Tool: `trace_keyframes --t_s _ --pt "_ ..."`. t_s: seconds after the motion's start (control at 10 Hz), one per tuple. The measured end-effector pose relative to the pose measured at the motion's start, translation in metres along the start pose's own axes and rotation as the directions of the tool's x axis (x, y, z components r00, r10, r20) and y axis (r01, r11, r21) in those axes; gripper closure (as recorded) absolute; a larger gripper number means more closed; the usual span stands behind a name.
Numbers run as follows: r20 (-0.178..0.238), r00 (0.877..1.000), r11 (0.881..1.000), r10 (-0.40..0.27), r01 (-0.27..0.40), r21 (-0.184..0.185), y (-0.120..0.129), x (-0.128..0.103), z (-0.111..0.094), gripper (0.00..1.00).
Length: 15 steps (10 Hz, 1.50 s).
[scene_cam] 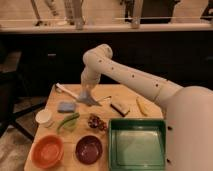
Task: Place towel in red bowl
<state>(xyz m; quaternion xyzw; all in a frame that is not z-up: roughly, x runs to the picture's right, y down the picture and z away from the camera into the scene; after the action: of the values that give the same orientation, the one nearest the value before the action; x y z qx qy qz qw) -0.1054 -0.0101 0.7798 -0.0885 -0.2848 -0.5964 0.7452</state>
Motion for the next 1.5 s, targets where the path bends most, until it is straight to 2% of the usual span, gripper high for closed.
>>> trace_keyframes --t_s 0.4,0.6,1.5 --pt "-0.006 0.992 0.992 -0.122 0.122 -0.003 -0.043 -0.031 -0.035 1.0" --pt "-0.006 0.982 0.982 -0.189 0.189 0.007 -0.063 -0.059 -0.056 1.0" --pt "-0.007 0.98 0.98 -0.199 0.199 0.01 -0.063 -0.059 -0.059 1.0"
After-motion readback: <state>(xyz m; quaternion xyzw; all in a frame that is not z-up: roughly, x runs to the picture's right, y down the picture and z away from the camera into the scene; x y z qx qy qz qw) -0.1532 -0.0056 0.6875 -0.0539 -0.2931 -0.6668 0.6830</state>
